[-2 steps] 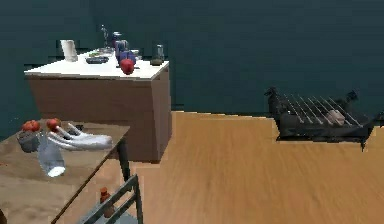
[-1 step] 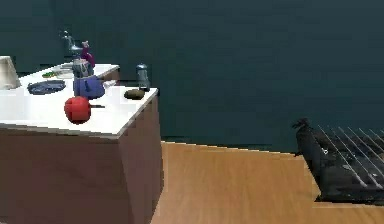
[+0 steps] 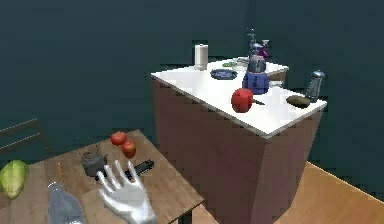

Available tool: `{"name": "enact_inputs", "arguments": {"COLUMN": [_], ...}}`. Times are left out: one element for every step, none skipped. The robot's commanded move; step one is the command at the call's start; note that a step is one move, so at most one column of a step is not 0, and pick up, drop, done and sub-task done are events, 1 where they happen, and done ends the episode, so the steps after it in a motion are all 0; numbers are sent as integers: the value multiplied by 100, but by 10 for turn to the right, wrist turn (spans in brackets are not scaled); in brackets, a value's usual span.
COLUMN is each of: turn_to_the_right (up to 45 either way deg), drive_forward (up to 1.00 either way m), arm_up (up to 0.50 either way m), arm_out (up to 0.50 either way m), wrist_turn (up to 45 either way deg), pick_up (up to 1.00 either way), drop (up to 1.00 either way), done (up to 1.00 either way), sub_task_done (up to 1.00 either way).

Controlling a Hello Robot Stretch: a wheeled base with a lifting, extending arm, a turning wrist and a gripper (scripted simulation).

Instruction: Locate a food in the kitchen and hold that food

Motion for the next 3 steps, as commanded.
{"name": "enact_inputs", "arguments": {"turn_to_the_right": [-30,0,-450], "drive_forward": [0,30,0], "arm_up": [0,0,0], "arm_out": [0,0,0], "wrist_turn": [0,0,0], "pick_up": [0,0,0], "drop": [0,0,0], "done": [0,0,0], "sub_task_done": [0,0,0]}}
